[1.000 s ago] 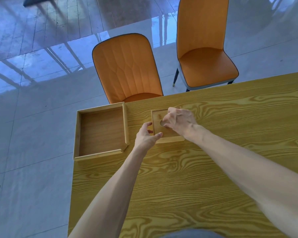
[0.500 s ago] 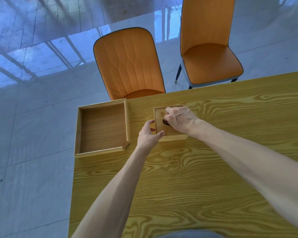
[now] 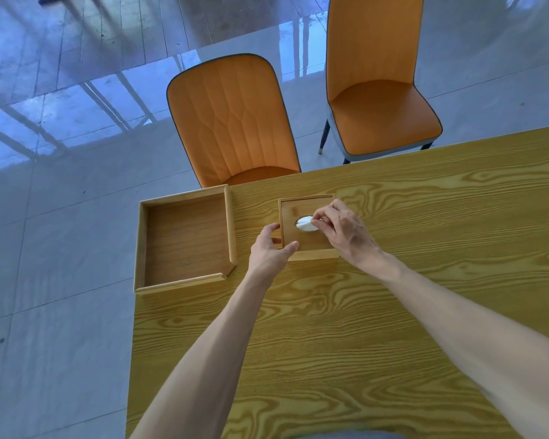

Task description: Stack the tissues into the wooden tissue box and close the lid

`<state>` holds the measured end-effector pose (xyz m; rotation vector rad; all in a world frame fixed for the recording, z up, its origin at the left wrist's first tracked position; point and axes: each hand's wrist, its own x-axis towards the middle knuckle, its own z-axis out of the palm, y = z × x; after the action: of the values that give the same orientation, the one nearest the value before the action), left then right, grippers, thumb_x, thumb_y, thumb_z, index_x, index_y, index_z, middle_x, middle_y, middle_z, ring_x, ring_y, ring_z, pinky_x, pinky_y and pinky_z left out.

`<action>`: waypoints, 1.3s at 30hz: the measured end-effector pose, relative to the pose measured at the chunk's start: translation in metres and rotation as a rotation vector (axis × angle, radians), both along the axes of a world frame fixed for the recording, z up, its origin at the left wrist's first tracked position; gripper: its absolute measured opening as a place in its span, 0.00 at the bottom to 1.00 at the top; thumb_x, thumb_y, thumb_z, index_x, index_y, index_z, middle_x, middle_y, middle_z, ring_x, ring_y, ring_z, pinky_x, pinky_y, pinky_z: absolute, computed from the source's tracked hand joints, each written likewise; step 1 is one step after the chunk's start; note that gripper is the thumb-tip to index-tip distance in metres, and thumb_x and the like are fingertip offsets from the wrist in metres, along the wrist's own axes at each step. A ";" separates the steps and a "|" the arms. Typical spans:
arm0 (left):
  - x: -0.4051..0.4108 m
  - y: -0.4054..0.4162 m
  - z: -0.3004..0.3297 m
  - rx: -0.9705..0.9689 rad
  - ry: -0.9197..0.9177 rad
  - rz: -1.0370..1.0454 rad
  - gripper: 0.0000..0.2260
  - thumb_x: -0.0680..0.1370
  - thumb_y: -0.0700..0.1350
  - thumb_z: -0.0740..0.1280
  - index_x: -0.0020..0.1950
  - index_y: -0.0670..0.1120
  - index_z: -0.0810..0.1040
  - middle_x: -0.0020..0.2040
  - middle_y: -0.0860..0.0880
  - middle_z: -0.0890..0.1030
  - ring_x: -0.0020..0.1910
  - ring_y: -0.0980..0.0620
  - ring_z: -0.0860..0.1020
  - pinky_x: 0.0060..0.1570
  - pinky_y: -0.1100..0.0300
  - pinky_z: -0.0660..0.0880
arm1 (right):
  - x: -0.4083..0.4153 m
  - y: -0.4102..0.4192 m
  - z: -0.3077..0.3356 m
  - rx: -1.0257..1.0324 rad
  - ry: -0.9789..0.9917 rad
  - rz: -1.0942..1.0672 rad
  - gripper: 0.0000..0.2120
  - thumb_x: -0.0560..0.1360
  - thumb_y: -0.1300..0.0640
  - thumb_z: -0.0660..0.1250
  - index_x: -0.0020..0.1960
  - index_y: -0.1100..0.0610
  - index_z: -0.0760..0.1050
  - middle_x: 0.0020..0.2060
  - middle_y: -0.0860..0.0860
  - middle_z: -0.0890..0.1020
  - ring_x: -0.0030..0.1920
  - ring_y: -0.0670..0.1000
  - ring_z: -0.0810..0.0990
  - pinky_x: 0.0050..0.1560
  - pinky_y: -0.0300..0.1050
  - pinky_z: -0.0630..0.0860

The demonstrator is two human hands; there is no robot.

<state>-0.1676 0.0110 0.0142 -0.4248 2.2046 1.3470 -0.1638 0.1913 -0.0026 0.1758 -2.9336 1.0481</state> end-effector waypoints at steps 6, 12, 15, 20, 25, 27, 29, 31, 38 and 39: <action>0.000 0.001 -0.001 0.002 0.001 0.012 0.28 0.75 0.46 0.73 0.74 0.52 0.67 0.58 0.51 0.75 0.52 0.53 0.76 0.44 0.61 0.70 | 0.008 0.003 -0.007 -0.087 0.056 -0.052 0.09 0.80 0.57 0.65 0.53 0.62 0.79 0.44 0.50 0.72 0.35 0.46 0.74 0.36 0.30 0.71; -0.001 0.000 -0.001 0.000 -0.008 0.013 0.28 0.75 0.47 0.73 0.74 0.52 0.68 0.58 0.51 0.75 0.53 0.52 0.76 0.45 0.61 0.70 | 0.006 0.003 0.000 -0.158 0.079 -0.093 0.14 0.81 0.49 0.62 0.58 0.59 0.77 0.46 0.51 0.74 0.38 0.39 0.74 0.42 0.31 0.72; -0.001 0.000 -0.001 0.000 -0.014 0.013 0.29 0.75 0.47 0.73 0.74 0.53 0.67 0.58 0.51 0.75 0.53 0.52 0.76 0.42 0.62 0.70 | 0.002 -0.001 0.001 -0.041 0.047 -0.064 0.23 0.77 0.42 0.66 0.63 0.57 0.78 0.46 0.50 0.74 0.36 0.44 0.75 0.41 0.36 0.75; -0.001 0.000 -0.001 -0.009 -0.010 0.009 0.29 0.75 0.47 0.73 0.74 0.52 0.67 0.59 0.51 0.76 0.53 0.52 0.76 0.37 0.65 0.70 | -0.004 -0.015 -0.001 0.081 0.059 -0.155 0.13 0.75 0.48 0.71 0.53 0.54 0.85 0.46 0.52 0.77 0.38 0.50 0.79 0.34 0.39 0.72; -0.001 0.000 -0.002 -0.011 -0.004 0.009 0.29 0.75 0.47 0.73 0.74 0.52 0.67 0.62 0.48 0.77 0.54 0.52 0.76 0.41 0.62 0.71 | 0.003 -0.017 -0.005 -0.092 0.063 -0.245 0.10 0.75 0.49 0.71 0.50 0.55 0.85 0.43 0.50 0.76 0.35 0.46 0.75 0.34 0.38 0.72; -0.001 0.001 -0.003 -0.012 0.000 0.012 0.29 0.75 0.47 0.73 0.74 0.53 0.67 0.62 0.48 0.77 0.54 0.51 0.76 0.46 0.60 0.71 | 0.006 -0.017 -0.005 -0.264 0.050 -0.302 0.11 0.75 0.50 0.72 0.52 0.56 0.85 0.44 0.51 0.75 0.36 0.42 0.74 0.37 0.34 0.73; -0.001 0.000 -0.003 -0.009 0.001 0.014 0.29 0.75 0.47 0.74 0.74 0.53 0.67 0.62 0.48 0.76 0.55 0.51 0.76 0.47 0.59 0.70 | 0.009 -0.018 -0.005 -0.382 0.035 -0.325 0.12 0.75 0.50 0.71 0.52 0.57 0.84 0.45 0.53 0.75 0.38 0.41 0.74 0.38 0.30 0.73; -0.001 0.000 -0.003 -0.012 -0.001 0.008 0.29 0.75 0.47 0.74 0.74 0.52 0.67 0.63 0.48 0.76 0.55 0.51 0.76 0.47 0.60 0.70 | 0.010 -0.018 -0.002 -0.420 0.026 -0.321 0.11 0.76 0.51 0.71 0.52 0.58 0.84 0.46 0.53 0.74 0.38 0.40 0.75 0.38 0.27 0.72; -0.006 -0.004 0.005 -0.117 -0.019 -0.123 0.28 0.76 0.52 0.72 0.74 0.52 0.66 0.64 0.48 0.78 0.57 0.49 0.78 0.55 0.54 0.74 | 0.013 -0.008 0.009 -0.441 -0.020 -0.317 0.12 0.80 0.51 0.64 0.59 0.55 0.79 0.50 0.53 0.78 0.44 0.41 0.77 0.43 0.27 0.73; -0.006 -0.007 0.008 -0.172 -0.033 -0.193 0.28 0.77 0.53 0.70 0.75 0.52 0.66 0.64 0.48 0.78 0.58 0.48 0.78 0.58 0.53 0.74 | 0.013 -0.005 0.012 -0.374 -0.029 -0.310 0.13 0.81 0.51 0.63 0.59 0.55 0.79 0.50 0.53 0.78 0.44 0.42 0.77 0.42 0.27 0.73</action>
<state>-0.1739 0.0043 0.0220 -0.2845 2.2777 1.0479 -0.1510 0.1861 0.0093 -0.2914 -2.6016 1.5126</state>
